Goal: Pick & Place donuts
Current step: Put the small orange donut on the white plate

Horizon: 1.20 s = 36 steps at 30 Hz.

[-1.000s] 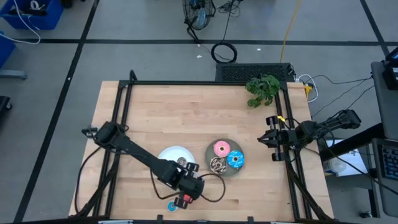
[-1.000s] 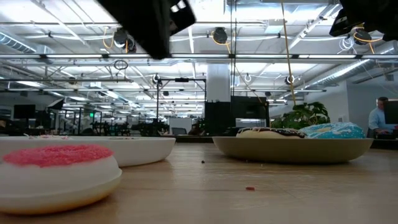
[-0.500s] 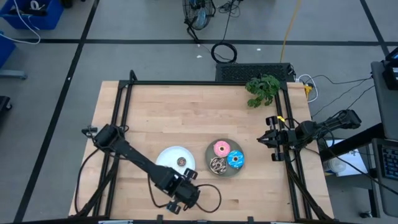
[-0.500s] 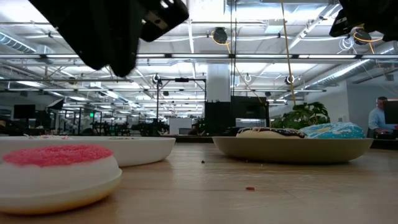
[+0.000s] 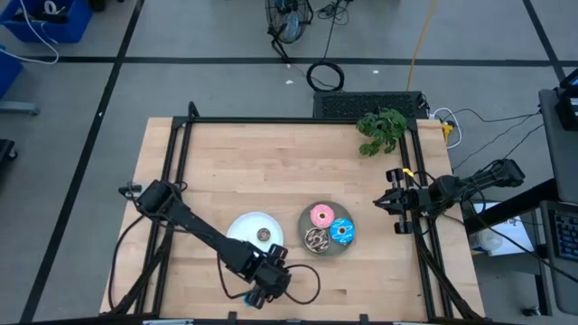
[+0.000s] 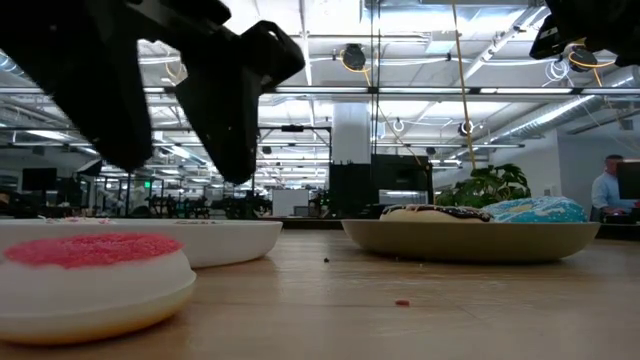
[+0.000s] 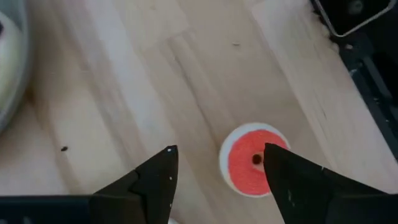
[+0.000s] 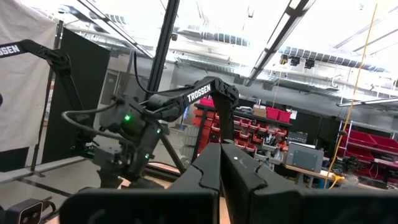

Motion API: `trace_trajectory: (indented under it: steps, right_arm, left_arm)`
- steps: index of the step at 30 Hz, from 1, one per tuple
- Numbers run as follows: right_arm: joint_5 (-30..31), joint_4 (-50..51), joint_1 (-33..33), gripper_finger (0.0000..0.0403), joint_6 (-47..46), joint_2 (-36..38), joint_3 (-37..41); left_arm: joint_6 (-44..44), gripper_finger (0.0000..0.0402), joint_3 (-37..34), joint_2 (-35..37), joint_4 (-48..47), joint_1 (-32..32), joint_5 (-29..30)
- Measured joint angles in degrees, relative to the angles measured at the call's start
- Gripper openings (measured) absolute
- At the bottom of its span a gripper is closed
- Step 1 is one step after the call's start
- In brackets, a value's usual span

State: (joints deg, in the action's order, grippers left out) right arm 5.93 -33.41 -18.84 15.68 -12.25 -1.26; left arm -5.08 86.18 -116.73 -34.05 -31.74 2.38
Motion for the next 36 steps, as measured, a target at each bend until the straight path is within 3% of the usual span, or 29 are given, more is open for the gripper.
trace_trajectory:
  steps: [12,25,36]
  right_arm:
    - [0.0,0.0,-0.01,0.0,0.02,0.0,0.01]
    - [0.02,0.21,0.01,0.0,0.02,0.02,0.02]
    - [0.0,0.22,0.01,0.0,0.02,0.02,0.02]
  left_arm:
    - [-1.13,0.0196,-2.13,-0.24,3.27,-0.29,-2.35]
    - [-0.91,0.0237,-2.13,-3.21,4.61,-0.12,-3.67]
    - [-2.17,0.017,-2.1,-3.21,2.45,0.32,-6.05]
